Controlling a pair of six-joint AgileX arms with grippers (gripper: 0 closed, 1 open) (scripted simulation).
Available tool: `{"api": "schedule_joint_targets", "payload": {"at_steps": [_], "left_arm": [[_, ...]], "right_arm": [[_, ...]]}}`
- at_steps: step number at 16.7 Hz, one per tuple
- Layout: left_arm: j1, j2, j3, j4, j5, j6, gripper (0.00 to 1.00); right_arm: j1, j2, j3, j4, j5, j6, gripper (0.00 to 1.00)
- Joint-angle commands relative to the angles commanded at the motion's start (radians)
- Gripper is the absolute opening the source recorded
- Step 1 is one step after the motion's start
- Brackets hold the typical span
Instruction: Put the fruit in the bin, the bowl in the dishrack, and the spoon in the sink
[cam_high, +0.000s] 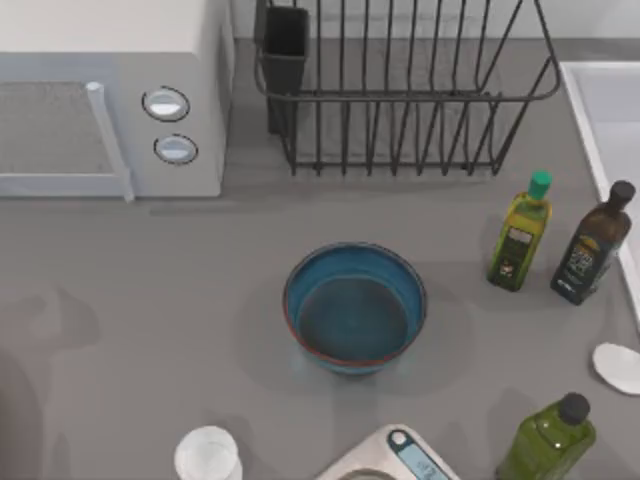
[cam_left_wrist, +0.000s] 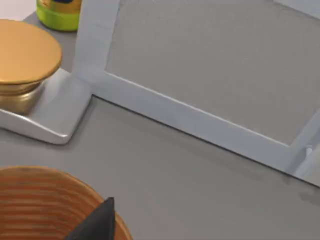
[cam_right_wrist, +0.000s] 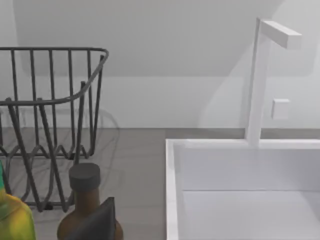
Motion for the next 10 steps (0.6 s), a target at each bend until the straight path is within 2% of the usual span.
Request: {"api": "schedule_joint_targets", "payload": {"at_steps": [5,10], "left_arm": [[-0.099,-0.282,-0.222,0.239,0.018,0.262,1.00],[-0.125,-0.326,-0.262,0.279,0.022,0.302,1.00]], "right_arm": [[0.000,0.000,0.000,0.000,0.000,0.000,1.00],[0.000,0.000,0.000,0.000,0.000,0.000,1.00]]}}
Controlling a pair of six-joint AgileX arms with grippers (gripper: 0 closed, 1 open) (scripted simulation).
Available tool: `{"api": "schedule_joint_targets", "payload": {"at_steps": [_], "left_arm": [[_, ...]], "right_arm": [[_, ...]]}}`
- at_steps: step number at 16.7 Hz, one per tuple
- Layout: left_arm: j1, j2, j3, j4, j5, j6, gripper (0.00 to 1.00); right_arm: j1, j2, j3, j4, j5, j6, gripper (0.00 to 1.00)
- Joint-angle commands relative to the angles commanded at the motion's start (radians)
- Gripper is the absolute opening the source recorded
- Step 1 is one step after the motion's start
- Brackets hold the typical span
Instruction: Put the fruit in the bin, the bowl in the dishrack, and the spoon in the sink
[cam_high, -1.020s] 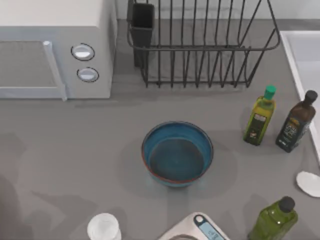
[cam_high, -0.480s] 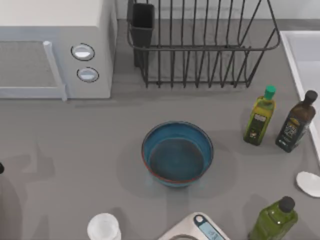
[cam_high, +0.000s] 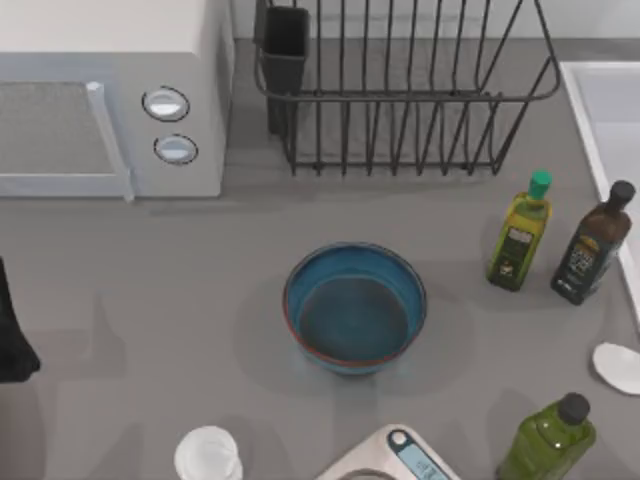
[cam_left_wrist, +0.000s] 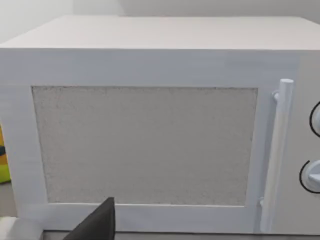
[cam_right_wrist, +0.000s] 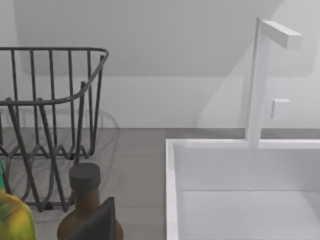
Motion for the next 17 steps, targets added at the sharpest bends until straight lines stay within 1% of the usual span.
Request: {"api": "schedule_joint_targets", "payload": {"at_steps": [4,8,12,17], "left_arm": [[0.000,0.000,0.000,0.000,0.000,0.000,1.00],[0.000,0.000,0.000,0.000,0.000,0.000,1.00],[0.000,0.000,0.000,0.000,0.000,0.000,1.00],[0.000,0.000,0.000,0.000,0.000,0.000,1.00]], "right_arm": [[0.004,0.010,0.010,-0.008,0.000,0.004,1.00],[0.057,0.156,0.151,-0.122,0.002,0.060,1.00],[0.154,0.463,0.430,-0.328,0.003,0.162,1.00],[0.306,0.979,0.875,-0.650,0.004,0.321,1.00]]}}
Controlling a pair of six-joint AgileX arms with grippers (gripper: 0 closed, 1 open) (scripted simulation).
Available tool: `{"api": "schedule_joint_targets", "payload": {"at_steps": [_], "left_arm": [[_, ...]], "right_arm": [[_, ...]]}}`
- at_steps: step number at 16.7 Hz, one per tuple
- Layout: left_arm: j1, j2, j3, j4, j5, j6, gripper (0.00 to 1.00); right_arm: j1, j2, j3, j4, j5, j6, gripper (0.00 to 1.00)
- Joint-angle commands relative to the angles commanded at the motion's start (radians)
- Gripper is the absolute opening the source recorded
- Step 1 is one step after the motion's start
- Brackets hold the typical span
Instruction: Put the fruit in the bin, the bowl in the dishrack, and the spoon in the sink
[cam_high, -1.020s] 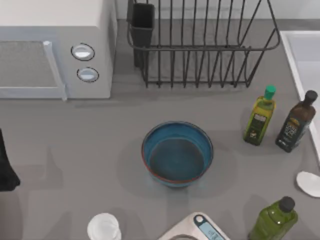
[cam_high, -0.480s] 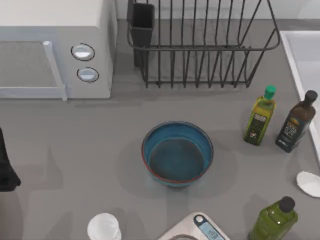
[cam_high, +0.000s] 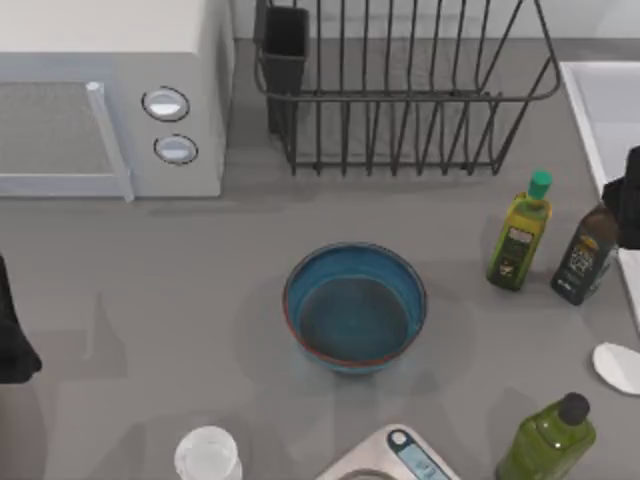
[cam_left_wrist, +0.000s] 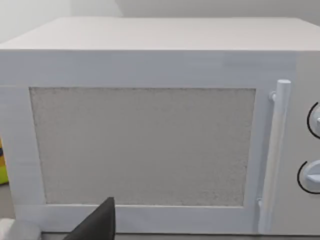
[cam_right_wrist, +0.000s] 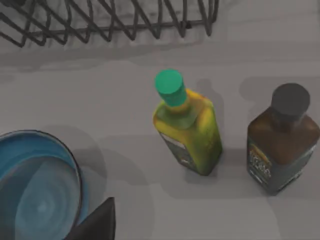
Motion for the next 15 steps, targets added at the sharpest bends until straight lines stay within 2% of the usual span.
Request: {"api": "schedule_joint_targets", "payload": {"at_steps": [5,9,15], "left_arm": [[0.000,0.000,0.000,0.000,0.000,0.000,1.00],[0.000,0.000,0.000,0.000,0.000,0.000,1.00],[0.000,0.000,0.000,0.000,0.000,0.000,1.00]], "right_arm": [[0.152,0.527,0.448,-0.319,0.000,0.155,1.00],[0.248,0.857,0.731,-0.519,0.000,0.252,1.00],[0.316,1.074,0.914,-0.657,-0.002,0.319,1.00]]}}
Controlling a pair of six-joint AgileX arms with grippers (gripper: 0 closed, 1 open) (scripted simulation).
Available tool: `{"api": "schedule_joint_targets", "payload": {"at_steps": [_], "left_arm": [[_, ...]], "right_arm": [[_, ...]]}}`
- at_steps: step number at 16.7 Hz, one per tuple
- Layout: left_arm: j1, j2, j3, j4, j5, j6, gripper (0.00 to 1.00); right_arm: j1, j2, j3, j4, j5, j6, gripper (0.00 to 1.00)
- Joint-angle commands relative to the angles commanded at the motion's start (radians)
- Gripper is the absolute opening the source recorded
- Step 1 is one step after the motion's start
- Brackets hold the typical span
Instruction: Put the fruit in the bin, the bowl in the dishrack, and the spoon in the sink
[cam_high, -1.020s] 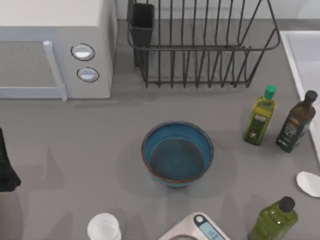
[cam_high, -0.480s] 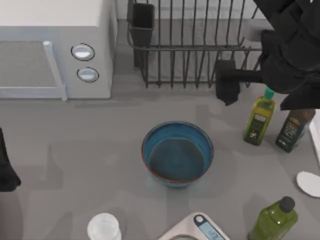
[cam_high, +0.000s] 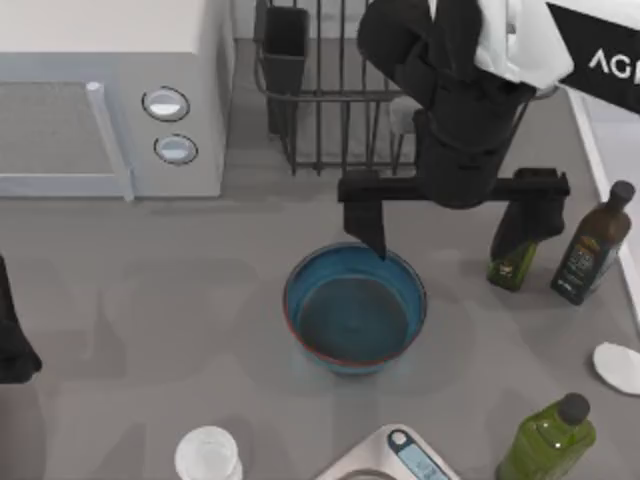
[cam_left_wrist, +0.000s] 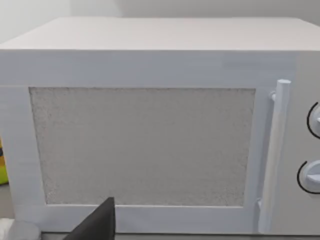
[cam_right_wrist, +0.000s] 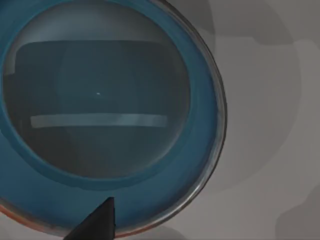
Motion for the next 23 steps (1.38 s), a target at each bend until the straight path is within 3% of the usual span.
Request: {"api": "schedule_joint_targets", "payload": {"at_steps": [6,14,19,23], "left_arm": [[0.000,0.000,0.000,0.000,0.000,0.000,1.00],[0.000,0.000,0.000,0.000,0.000,0.000,1.00],[0.000,0.000,0.000,0.000,0.000,0.000,1.00],[0.000,0.000,0.000,0.000,0.000,0.000,1.00]], "right_arm": [[-0.004,0.001,-0.018,0.019,0.000,-0.003,1.00],[0.004,0.070,-0.258,0.336,0.000,0.005,1.00],[0.002,0.081,-0.281,0.362,0.001,0.004,1.00],[0.002,0.081,-0.281,0.362,0.001,0.004,0.70]]}}
